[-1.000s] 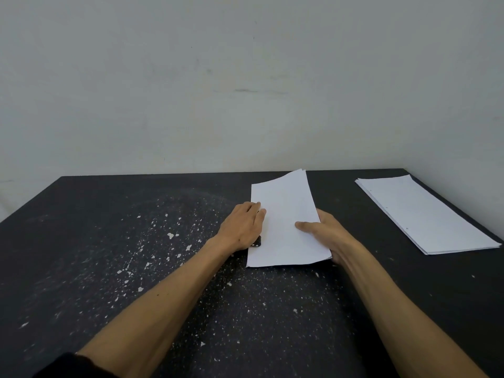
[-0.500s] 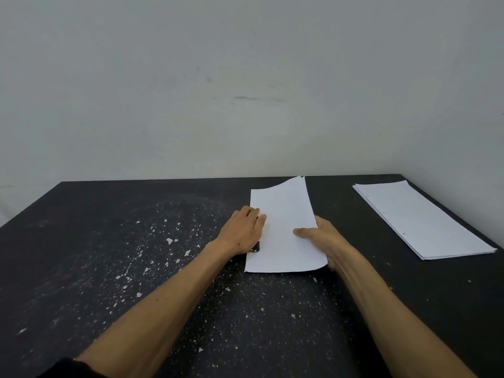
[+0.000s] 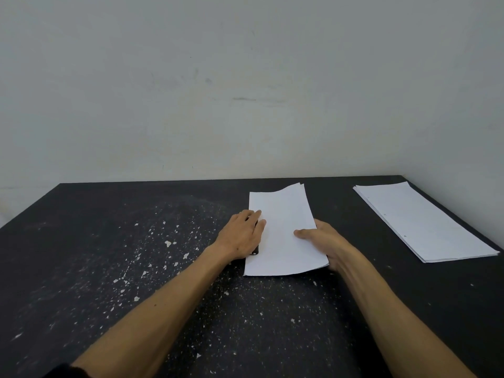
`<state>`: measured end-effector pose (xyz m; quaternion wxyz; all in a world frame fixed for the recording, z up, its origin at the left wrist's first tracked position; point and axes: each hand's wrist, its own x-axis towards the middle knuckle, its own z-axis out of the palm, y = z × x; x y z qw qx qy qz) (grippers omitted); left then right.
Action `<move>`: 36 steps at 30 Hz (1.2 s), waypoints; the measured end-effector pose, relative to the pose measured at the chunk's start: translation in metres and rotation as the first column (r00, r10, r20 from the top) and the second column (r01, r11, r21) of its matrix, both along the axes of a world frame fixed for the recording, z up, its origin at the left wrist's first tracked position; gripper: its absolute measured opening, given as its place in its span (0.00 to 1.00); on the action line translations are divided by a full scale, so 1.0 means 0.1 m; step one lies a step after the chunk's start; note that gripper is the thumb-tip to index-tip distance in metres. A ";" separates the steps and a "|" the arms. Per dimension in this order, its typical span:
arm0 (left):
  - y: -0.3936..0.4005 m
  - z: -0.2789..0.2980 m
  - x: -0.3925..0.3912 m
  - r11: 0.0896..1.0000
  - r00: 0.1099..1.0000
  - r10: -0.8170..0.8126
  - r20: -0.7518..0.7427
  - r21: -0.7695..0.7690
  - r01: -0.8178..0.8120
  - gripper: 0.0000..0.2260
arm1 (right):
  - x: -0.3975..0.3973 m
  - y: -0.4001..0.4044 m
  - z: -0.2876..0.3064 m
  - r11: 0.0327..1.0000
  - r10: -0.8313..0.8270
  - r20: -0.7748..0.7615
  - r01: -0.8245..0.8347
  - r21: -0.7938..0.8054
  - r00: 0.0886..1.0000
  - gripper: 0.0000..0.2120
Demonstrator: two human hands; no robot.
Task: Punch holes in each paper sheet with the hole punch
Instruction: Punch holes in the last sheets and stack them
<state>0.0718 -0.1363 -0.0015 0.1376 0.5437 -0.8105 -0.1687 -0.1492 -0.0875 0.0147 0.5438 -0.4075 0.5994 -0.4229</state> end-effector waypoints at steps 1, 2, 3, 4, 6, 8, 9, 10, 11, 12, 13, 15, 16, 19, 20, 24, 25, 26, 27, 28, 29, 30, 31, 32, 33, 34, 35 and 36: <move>0.01 0.00 0.00 1.000 1.000 0.003 -0.011 -0.005 -0.003 0.25 | 0.00 0.00 0.00 1.000 0.001 0.004 -0.001 -0.001 1.000 0.10; 0.01 0.00 -0.01 1.000 1.000 0.004 -0.022 -0.011 -0.004 0.25 | 0.00 0.00 -0.01 1.000 0.001 0.006 -0.001 -0.001 1.000 0.09; 0.01 -0.01 -0.01 1.000 1.000 0.001 -0.030 -0.017 -0.002 0.25 | 0.00 0.00 -0.01 1.000 0.001 0.004 -0.001 -0.002 1.000 0.09; 0.00 -0.02 0.00 1.000 0.999 -0.001 -0.036 -0.024 0.000 0.25 | 0.01 0.00 0.00 1.000 0.001 -0.001 -0.001 -0.006 1.000 0.09; -0.02 -0.05 0.01 0.999 0.998 0.000 -0.059 -0.037 -0.002 0.25 | 0.01 -0.01 -0.01 1.000 -0.001 -0.010 0.001 -0.014 1.000 0.09; -0.03 -0.09 0.03 0.998 0.998 -0.005 -0.069 -0.055 0.001 0.24 | 0.01 -0.02 -0.04 1.000 -0.006 -0.014 0.005 -0.016 1.000 0.10; -0.04 -0.11 0.03 0.998 0.998 -0.005 -0.066 -0.065 0.001 0.24 | 0.01 -0.02 -0.04 1.000 -0.008 -0.015 0.008 -0.016 1.000 0.10; -0.04 -0.14 0.04 0.998 0.998 -0.001 -0.062 -0.070 -0.004 0.24 | 0.01 -0.03 -0.04 1.000 -0.011 -0.015 0.011 -0.014 1.000 0.10; -0.03 -0.17 0.05 0.998 0.998 0.010 -0.060 -0.068 -0.014 0.24 | 0.01 -0.03 -0.04 1.000 -0.014 -0.015 0.014 -0.013 1.000 0.10; -0.01 -0.20 0.07 0.998 0.998 0.025 -0.055 -0.063 -0.028 0.24 | 0.01 -0.03 -0.04 1.000 -0.015 -0.016 0.014 -0.010 1.000 0.10; 0.00 -0.22 0.08 0.997 0.998 0.035 -0.050 -0.060 -0.038 0.24 | 0.01 -0.03 -0.04 1.000 -0.016 -0.015 0.015 -0.010 1.000 0.10; -0.01 -0.24 0.09 0.998 0.998 0.034 -0.046 -0.048 -0.036 0.24 | 0.00 -0.03 -0.04 1.000 -0.014 -0.009 0.014 -0.006 1.000 0.11; -0.02 -0.25 0.09 0.998 0.998 0.037 -0.048 -0.046 -0.039 0.24 | 0.01 -0.03 -0.04 1.000 -0.010 -0.011 0.010 -0.005 1.000 0.11; -0.04 -0.23 0.08 0.999 0.999 0.034 -0.041 -0.028 -0.035 0.24 | 0.01 -0.03 -0.04 1.000 -0.004 -0.003 0.004 -0.003 1.000 0.10; -0.05 -0.23 0.07 0.999 0.999 0.034 -0.039 -0.020 -0.035 0.24 | 0.00 -0.03 -0.04 1.000 -0.003 -0.003 0.003 -0.004 1.000 0.10; -0.04 -0.15 0.05 0.999 0.999 0.035 -0.030 0.004 -0.035 0.24 | 0.00 -0.03 -0.05 1.000 0.003 -0.004 -0.003 -0.001 1.000 0.10; -0.05 -0.14 0.05 0.999 0.999 0.035 -0.028 0.009 -0.034 0.24 | 0.00 -0.03 -0.05 1.000 0.001 -0.008 -0.001 -0.001 1.000 0.10; -0.05 -0.13 0.04 0.999 0.999 0.034 -0.022 0.013 -0.033 0.24 | 0.00 -0.03 -0.05 1.000 -0.001 -0.009 0.001 -0.001 1.000 0.10; -0.06 -0.12 0.03 0.999 0.999 0.033 -0.016 0.016 -0.033 0.24 | 0.00 -0.03 -0.05 1.000 -0.001 -0.009 0.001 -0.001 1.000 0.10; -0.06 -0.11 0.03 0.999 0.999 0.034 -0.016 0.016 -0.034 0.24 | 0.00 -0.03 -0.06 1.000 -0.003 -0.012 0.003 -0.001 1.000 0.11; -0.06 -0.09 0.02 0.999 0.999 0.035 -0.021 0.015 -0.035 0.23 | -0.01 -0.03 -0.05 1.000 -0.002 -0.017 0.002 -0.001 1.000 0.11; -0.06 -0.06 0.00 0.999 0.999 0.034 -0.027 0.018 -0.033 0.23 | -0.01 -0.03 -0.05 1.000 -0.001 -0.019 0.001 0.001 1.000 0.11; -0.07 -0.04 -0.02 0.999 0.999 0.031 -0.031 0.022 -0.030 0.23 | -0.01 -0.03 -0.05 1.000 -0.001 -0.019 0.001 0.004 1.000 0.11; -0.08 -0.02 -0.03 0.999 0.999 0.030 -0.035 0.033 -0.029 0.23 | -0.01 -0.03 -0.05 1.000 0.000 -0.020 0.000 0.004 1.000 0.11; -0.10 -0.01 -0.04 0.999 0.999 0.031 -0.045 0.046 -0.029 0.23 | -0.01 -0.03 -0.05 1.000 0.001 -0.024 -0.001 0.004 1.000 0.11; -0.11 0.01 -0.05 0.998 0.997 0.036 -0.064 0.062 -0.032 0.23 | 0.00 -0.03 -0.04 1.000 0.003 -0.028 -0.003 0.003 1.000 0.11; -0.12 0.02 -0.06 0.997 0.995 0.037 -0.097 0.070 -0.030 0.23 | 0.00 -0.03 -0.04 1.000 0.001 -0.029 -0.001 0.002 1.000 0.11; -0.11 0.04 -0.06 0.997 0.988 0.035 -0.147 0.077 -0.024 0.24 | 0.00 -0.03 -0.04 1.000 -0.003 -0.028 0.003 -0.002 1.000 0.11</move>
